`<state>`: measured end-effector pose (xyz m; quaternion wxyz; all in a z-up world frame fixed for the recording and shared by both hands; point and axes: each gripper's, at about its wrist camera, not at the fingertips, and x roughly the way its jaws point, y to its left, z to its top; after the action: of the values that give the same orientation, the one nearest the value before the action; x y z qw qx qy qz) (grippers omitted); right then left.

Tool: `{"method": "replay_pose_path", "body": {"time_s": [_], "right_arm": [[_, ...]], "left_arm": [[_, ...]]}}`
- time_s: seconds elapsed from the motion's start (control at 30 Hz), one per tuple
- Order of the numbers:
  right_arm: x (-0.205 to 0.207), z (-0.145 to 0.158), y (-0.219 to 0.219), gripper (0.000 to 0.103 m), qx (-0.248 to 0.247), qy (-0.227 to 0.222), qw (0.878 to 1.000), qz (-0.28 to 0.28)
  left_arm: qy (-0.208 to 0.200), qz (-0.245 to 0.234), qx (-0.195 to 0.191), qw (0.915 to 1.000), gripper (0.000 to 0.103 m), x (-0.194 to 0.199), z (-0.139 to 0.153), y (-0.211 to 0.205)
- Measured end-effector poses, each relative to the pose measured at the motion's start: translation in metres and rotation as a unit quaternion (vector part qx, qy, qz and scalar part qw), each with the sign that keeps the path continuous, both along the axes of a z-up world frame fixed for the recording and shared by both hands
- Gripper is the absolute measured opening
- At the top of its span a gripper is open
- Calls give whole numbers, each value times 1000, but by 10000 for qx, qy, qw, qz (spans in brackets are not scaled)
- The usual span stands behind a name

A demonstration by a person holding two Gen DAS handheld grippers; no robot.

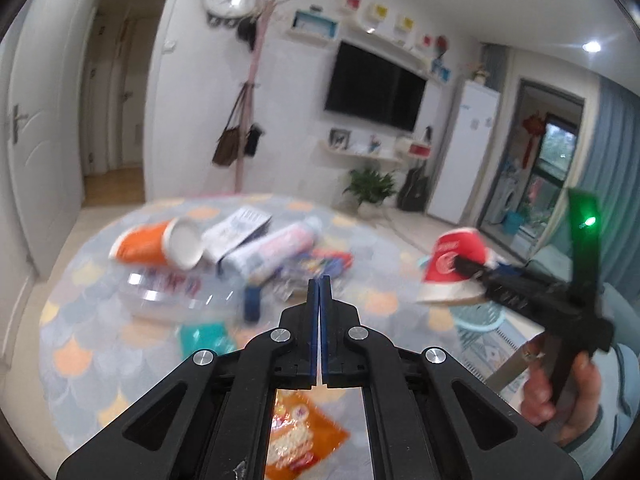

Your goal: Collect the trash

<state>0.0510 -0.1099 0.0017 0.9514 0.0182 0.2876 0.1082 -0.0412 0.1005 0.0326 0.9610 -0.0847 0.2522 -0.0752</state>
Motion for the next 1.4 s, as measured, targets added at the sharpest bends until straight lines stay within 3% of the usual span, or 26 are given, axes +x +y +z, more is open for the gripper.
{"method": "replay_pose_path", "body": {"time_s": [0.03, 0.1, 0.17, 0.23, 0.37, 0.53, 0.7, 0.8, 0.9, 0.93, 1.03, 1.07, 1.2, 1.4], "right_arm": [[1, -2, -2, 40, 12, 25, 10000, -3], [3, -7, -5, 40, 86, 102, 9999, 8], [4, -11, -7, 40, 171, 173, 9997, 41], [6, -14, -4, 40, 222, 213, 9995, 70], [2, -19, 4, 40, 254, 239, 9992, 176], [-3, -19, 0, 40, 246, 202, 9993, 183], [-1, -22, -14, 40, 370, 253, 9990, 76], [1, -24, -18, 40, 415, 272, 9988, 50], [2, -27, -22, 40, 450, 292, 9986, 18], [3, -29, -23, 40, 464, 302, 9985, 4], [3, -30, -26, 40, 500, 325, 9982, -12], [3, -31, -26, 40, 506, 324, 9982, -10], [3, -29, -26, 40, 510, 296, 9983, 11], [1, -27, -25, 40, 506, 259, 9984, 26]], "left_arm": [[147, 32, -58, 9999, 3, -3, -9, 8], [475, 110, -189, 9986, 25, -10, -23, 21], [713, 277, -314, 9966, 59, -20, -34, 33], [1004, 330, -439, 9934, 71, -24, -45, 37], [1524, 508, -522, 9856, 79, -13, -64, 33], [2027, 618, -816, 9739, 81, 7, -89, 21], [2307, 981, -73, 9680, 90, 27, -98, -1], [2332, 1095, 524, 9648, 88, 32, -102, -15], [2262, 1005, 798, 9656, 74, 28, -102, -19], [2212, 934, 780, 9676, 58, 25, -100, -18], [2167, 757, 452, 9722, 27, 17, -93, -8], [2151, 736, 329, 9732, 1, 16, -91, -5], [2009, 620, -209, 9774, 0, 8, -90, 12], [1660, 514, -268, 9844, 0, -5, -70, 14]]}}
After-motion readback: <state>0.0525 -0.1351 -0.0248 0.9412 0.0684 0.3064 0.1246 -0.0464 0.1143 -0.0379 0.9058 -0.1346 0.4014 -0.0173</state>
